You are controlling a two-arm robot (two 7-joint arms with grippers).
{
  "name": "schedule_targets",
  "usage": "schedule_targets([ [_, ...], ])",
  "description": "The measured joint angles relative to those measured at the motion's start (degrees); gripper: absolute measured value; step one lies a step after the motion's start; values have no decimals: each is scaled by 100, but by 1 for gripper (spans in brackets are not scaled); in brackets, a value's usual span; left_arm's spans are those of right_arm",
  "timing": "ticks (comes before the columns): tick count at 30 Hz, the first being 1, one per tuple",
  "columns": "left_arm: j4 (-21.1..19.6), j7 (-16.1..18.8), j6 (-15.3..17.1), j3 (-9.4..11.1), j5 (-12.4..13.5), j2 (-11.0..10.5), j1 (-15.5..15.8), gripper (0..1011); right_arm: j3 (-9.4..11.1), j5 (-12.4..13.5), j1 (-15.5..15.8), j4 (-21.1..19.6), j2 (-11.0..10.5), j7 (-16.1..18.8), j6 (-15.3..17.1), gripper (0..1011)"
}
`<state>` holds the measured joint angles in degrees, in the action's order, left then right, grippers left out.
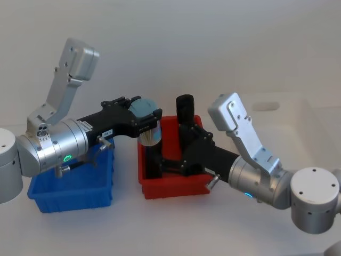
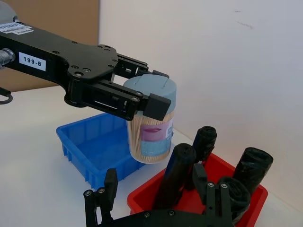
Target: Pick the cotton swabs from the blue box and place them into the white box.
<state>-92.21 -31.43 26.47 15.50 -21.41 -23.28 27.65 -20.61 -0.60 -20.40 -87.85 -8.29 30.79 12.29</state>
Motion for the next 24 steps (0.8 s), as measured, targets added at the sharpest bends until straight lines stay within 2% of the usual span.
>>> schedule_targets([
  [13, 0, 1, 0, 0, 0, 0, 0, 669, -192, -216, -299, 448, 302, -196, -135, 1002],
  [24, 1, 1, 0, 0, 0, 0, 0, 669, -296, -281, -488, 718, 487, -304, -224, 1001],
])
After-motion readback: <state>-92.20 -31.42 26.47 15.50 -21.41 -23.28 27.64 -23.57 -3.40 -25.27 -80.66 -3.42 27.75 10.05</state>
